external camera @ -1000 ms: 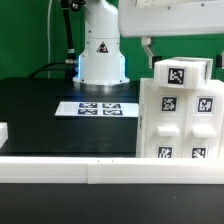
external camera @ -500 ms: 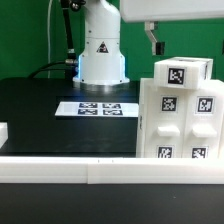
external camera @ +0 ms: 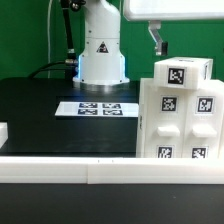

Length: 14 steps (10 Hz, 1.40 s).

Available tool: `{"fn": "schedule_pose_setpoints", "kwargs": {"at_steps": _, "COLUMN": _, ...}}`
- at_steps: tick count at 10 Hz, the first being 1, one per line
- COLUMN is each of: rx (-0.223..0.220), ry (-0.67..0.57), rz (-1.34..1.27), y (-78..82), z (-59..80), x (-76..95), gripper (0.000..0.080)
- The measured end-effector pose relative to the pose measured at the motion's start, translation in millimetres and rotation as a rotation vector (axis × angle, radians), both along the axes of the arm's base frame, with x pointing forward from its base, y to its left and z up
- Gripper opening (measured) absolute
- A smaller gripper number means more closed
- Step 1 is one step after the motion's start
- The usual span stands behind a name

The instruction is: Assemble cabinet

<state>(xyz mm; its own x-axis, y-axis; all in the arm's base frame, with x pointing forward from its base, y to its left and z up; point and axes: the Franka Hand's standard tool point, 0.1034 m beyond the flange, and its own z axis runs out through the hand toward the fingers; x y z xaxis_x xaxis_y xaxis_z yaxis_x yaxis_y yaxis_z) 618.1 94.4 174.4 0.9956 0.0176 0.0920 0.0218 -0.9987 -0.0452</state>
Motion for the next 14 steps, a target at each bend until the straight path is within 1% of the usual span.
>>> {"fn": "schedule_pose_setpoints", "kwargs": {"at_steps": 1, "rx": -0.010, "ry": 0.006, "rz": 0.111, "y": -0.5, "z": 0.8, "x": -0.7, "gripper": 0.0797}}
{"fn": "schedule_pose_setpoints", "kwargs": {"at_steps": 3, "rx": -0.017, "ry": -0.005, "rz": 0.172, "y": -0.2, "z": 1.9, "x": -0.1, "gripper": 0.0797}}
{"fn": "schedule_pose_setpoints", "kwargs": {"at_steps": 7, "rx": -0.047, "ry": -0.016, "rz": 0.472, "y": -4.0, "z": 0.2, "x": -0.2, "gripper": 0.0797}}
{"fn": "schedule_pose_setpoints", "kwargs": {"at_steps": 9, "rx": -0.087, "ry": -0.023, "rz": 0.741, "y": -7.9, "z": 0.1, "x": 0.2, "gripper": 0.0797}}
{"fn": "schedule_pose_setpoints", "kwargs": {"at_steps": 11, "rx": -0.112, "ry": -0.019, "rz": 0.947, "y": -8.6, "z": -1.1, "x": -0.2, "gripper": 0.0797}}
{"fn": "schedule_pose_setpoints", "kwargs": {"at_steps": 14, "rx": -0.188, "ry": -0.003, "rz": 1.263, "y": -8.7, "z": -0.9, "x": 3.6, "gripper": 0.0797}}
